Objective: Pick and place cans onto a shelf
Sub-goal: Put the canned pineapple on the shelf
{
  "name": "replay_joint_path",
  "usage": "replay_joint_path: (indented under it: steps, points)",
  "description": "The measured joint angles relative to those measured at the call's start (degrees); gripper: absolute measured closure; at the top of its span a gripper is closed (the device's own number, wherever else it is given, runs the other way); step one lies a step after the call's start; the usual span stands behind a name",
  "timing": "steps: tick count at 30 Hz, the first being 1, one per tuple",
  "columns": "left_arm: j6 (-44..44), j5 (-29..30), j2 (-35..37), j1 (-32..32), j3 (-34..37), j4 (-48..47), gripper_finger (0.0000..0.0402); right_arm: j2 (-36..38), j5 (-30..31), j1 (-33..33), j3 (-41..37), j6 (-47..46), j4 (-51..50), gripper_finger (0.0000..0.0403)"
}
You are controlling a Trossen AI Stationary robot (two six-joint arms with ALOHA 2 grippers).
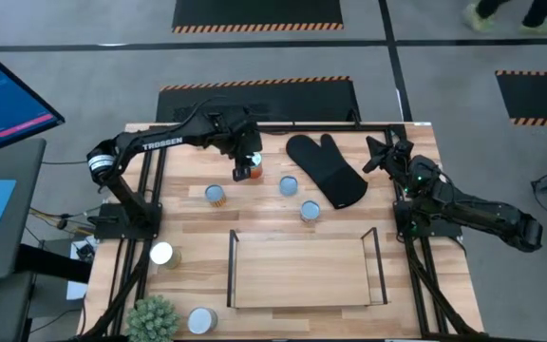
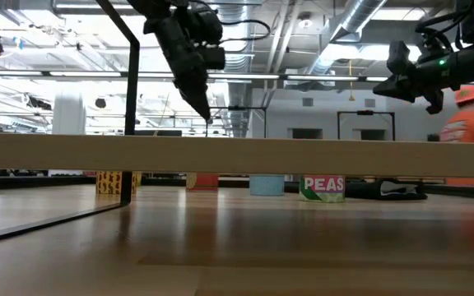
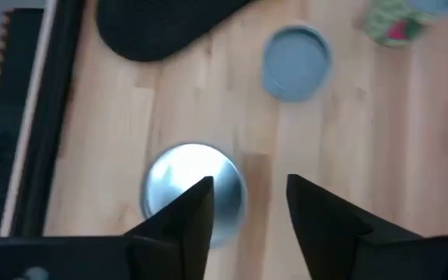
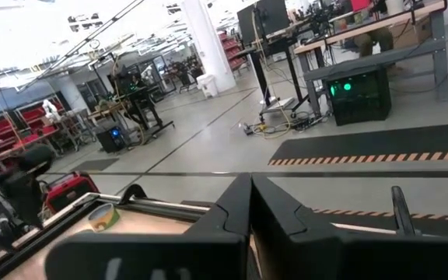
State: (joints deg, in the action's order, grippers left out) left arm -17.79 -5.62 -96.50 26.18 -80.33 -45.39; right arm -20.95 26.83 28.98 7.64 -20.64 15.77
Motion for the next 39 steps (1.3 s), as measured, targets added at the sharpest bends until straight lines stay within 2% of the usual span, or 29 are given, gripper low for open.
replay_joint_path:
  steps: [6, 10, 15, 20, 24, 32, 39]
  points:
    - [1.0, 3.7, -4.7, -0.4, 0.1, -1.6, 0.0214, 0.0, 0.0, -0.4, 0.0, -0.5, -0.4, 0.0369]
    - [2.3, 7.9, -6.5, -0.8, 0.1, -1.5, 0.0212, 0.0, -0.1, -0.5, 0.0, -0.6, -0.3, 0.0369]
    - [2.7, 8.2, -7.7, -1.6, -0.1, -1.9, 0.0212, 0.0, 0.0, -0.5, 0.0, -1.0, -0.5, 0.0369]
    - [2.4, 13.4, -8.3, -3.8, -0.2, -2.1, 0.0214, 0.0, 0.0, -0.5, 0.0, -1.0, -0.7, 0.0369]
    - [1.8, 16.9, -8.4, -5.3, -0.1, -2.4, 0.025, 0.0, 0.0, -0.5, 0.0, -1.0, -0.8, 0.0369]
    - [1.9, 16.7, -8.3, -7.0, -0.1, -2.7, 0.0389, 0.0, 0.0, -0.5, 0.0, -0.9, -2.7, 0.0369]
    - [2.7, 13.1, -8.7, -7.1, -3.4, -8.2, 0.0401, 0.0, 0.0, -0.5, 0.0, -0.9, -4.8, 0.0369]
